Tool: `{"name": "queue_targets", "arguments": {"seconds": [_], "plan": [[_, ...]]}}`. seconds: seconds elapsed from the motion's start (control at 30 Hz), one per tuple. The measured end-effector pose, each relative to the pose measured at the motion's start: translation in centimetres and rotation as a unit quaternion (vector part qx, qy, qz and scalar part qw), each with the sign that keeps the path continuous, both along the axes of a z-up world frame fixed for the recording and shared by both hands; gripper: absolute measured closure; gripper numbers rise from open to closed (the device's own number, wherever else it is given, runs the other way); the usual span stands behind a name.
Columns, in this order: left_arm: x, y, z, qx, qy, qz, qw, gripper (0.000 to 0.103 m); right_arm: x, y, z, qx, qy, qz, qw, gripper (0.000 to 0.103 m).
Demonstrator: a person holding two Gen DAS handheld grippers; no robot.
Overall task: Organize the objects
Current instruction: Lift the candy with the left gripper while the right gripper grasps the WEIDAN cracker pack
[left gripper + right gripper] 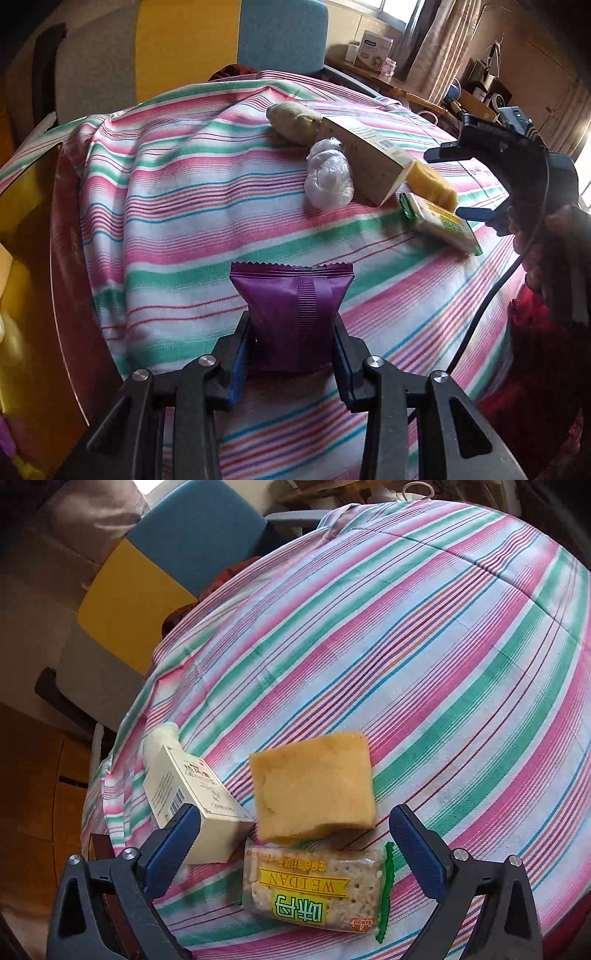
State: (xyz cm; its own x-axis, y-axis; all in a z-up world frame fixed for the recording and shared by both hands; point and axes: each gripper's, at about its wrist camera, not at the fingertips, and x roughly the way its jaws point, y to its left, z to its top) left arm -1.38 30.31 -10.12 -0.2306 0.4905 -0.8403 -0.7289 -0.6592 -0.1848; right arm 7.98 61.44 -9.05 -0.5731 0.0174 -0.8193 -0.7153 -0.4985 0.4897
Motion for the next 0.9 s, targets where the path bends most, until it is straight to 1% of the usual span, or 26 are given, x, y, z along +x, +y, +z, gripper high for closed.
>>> {"name": "queue_targets", "arguments": {"seconds": [0.07, 0.1, 0.13, 0.17, 0.27, 0.37, 0.47, 0.63, 0.7, 0.73, 0.8, 0.83, 0.9], "plan": [[0.0, -0.4, -0.1, 0.004, -0.003, -0.001, 1.0, 0.065, -0.4, -0.5, -0.5, -0.014, -0.006, 0.017, 1.0, 0.0], [0.2, -0.5, -0.1, 0.005, -0.002, -0.002, 1.0, 0.065, -0.5, -1.0, -1.0, -0.036, -0.003, 0.03, 0.999, 0.0], [0.3, -0.6, -0.1, 0.005, -0.001, -0.004, 1.0, 0.065, -0.5, -1.5, -1.1, -0.044, -0.008, 0.039, 0.998, 0.0], [0.3, -0.7, -0.2, 0.008, -0.001, -0.005, 1.0, 0.065, -0.5, -2.0, -0.9, -0.039, -0.016, 0.044, 0.998, 0.0], [0.4, -0.7, -0.3, 0.014, 0.002, -0.006, 0.9999, 0.065, -0.1, -3.6, -1.0, -0.076, -0.014, 0.071, 0.995, 0.0], [0.5, -1.1, -0.3, 0.02, 0.006, -0.007, 0.9998, 0.065, 0.0, -5.7, -0.9, -0.07, -0.034, 0.112, 0.991, 0.002], [0.5, -1.2, -0.3, 0.026, 0.003, -0.004, 0.9996, 0.065, -0.1, -7.2, -0.4, -0.037, -0.058, 0.141, 0.988, 0.007], [0.5, -1.5, -0.4, 0.032, 0.003, -0.002, 0.9995, 0.065, -1.5, -7.7, 0.2, 0.042, -0.092, 0.139, 0.985, 0.009], [0.5, -1.6, -0.5, 0.034, 0.004, 0.0, 0.9994, 0.065, -2.1, -7.9, -0.1, 0.069, -0.108, 0.144, 0.981, 0.016], [0.5, -1.6, -0.5, 0.034, 0.005, 0.0, 0.9994, 0.064, -2.2, -8.0, -0.4, 0.081, -0.119, 0.147, 0.979, 0.021], [0.5, -1.6, -0.5, 0.035, 0.006, 0.002, 0.9994, 0.064, -2.7, -8.5, -1.1, 0.101, -0.143, 0.165, 0.971, 0.024], [0.6, -1.6, -0.5, 0.036, 0.007, 0.002, 0.9993, 0.064, -3.0, -9.1, -1.1, 0.122, -0.154, 0.178, 0.964, 0.026], [0.8, -1.9, -0.5, 0.037, 0.012, 0.003, 0.9992, 0.064, -3.5, -10.3, -1.5, 0.164, -0.176, 0.204, 0.949, 0.035]]}}
